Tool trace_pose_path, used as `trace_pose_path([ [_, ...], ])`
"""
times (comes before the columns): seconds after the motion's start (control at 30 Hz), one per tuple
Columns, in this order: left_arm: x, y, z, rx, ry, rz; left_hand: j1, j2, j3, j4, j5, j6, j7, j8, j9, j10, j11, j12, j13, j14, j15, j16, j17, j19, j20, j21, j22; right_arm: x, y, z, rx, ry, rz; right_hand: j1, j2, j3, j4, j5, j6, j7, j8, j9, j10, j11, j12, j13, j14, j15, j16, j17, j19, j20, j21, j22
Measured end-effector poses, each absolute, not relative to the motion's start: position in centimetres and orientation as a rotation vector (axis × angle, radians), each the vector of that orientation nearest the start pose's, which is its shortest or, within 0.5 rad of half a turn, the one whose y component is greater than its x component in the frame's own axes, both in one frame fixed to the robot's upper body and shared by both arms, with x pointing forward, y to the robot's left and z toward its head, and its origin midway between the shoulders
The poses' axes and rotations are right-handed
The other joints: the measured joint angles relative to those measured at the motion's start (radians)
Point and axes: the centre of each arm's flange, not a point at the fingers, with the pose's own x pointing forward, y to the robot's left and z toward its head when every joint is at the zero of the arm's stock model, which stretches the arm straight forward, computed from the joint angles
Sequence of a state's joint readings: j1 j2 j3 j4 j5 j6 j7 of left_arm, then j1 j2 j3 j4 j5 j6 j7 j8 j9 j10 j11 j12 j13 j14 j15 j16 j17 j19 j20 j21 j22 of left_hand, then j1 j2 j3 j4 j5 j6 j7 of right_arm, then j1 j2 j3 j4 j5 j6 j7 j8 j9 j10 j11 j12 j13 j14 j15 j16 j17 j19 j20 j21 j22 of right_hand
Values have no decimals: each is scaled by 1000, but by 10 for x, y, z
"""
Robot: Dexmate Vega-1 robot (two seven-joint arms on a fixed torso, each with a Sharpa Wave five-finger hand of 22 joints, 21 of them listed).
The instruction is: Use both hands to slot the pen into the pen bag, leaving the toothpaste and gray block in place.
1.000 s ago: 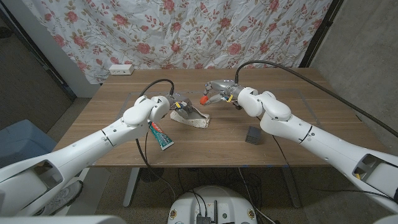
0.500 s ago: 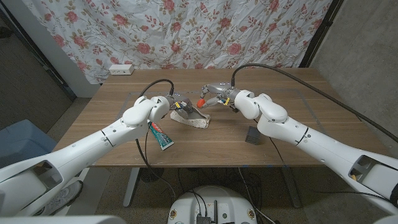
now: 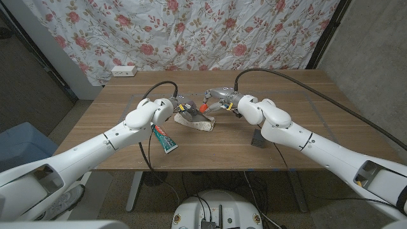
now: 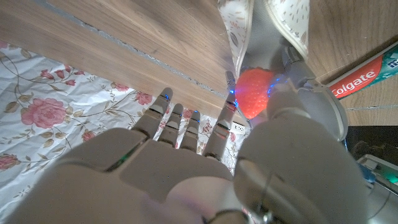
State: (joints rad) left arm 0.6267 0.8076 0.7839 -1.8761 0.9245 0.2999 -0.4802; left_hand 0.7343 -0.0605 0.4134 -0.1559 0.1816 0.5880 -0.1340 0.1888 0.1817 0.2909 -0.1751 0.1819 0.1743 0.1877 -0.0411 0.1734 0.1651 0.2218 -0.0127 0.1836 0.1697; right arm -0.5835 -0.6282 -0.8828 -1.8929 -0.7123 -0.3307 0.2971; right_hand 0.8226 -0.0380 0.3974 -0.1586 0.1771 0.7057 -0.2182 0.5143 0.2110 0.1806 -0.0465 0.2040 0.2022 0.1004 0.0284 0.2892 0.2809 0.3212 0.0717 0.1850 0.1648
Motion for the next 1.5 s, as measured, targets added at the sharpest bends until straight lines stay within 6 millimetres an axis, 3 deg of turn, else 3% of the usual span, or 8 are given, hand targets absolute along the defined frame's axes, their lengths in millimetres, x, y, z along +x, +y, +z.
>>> trace_pose_path([
  [0.8,594,170,18,1916,-398,-121,-4,4,-6,-2,0,0,0,0,0,5,-5,0,0,4,4,0,0,0,0,0,0,573,-54,14,-1589,-639,281,0,0,-3,-3,0,1,-1,-1,-5,0,0,0,-2,0,0,0,0,0,0,0,0],
  [1.07,593,169,17,1915,-402,-123,-8,8,-6,-2,0,4,4,0,0,9,-2,0,0,7,0,0,0,0,0,0,0,574,-53,11,-1596,-623,285,0,0,-7,1,0,-19,18,-12,-3,-6,6,0,0,-4,4,0,0,0,0,0,0],
  [1.5,589,169,13,1912,-398,-115,-8,8,-6,-2,0,4,4,0,0,9,-2,0,0,7,0,0,0,0,0,0,0,569,-47,8,-1605,-626,303,0,0,-14,0,0,-46,23,-22,-7,-11,11,0,0,-11,11,0,5,0,0,0,0],
])
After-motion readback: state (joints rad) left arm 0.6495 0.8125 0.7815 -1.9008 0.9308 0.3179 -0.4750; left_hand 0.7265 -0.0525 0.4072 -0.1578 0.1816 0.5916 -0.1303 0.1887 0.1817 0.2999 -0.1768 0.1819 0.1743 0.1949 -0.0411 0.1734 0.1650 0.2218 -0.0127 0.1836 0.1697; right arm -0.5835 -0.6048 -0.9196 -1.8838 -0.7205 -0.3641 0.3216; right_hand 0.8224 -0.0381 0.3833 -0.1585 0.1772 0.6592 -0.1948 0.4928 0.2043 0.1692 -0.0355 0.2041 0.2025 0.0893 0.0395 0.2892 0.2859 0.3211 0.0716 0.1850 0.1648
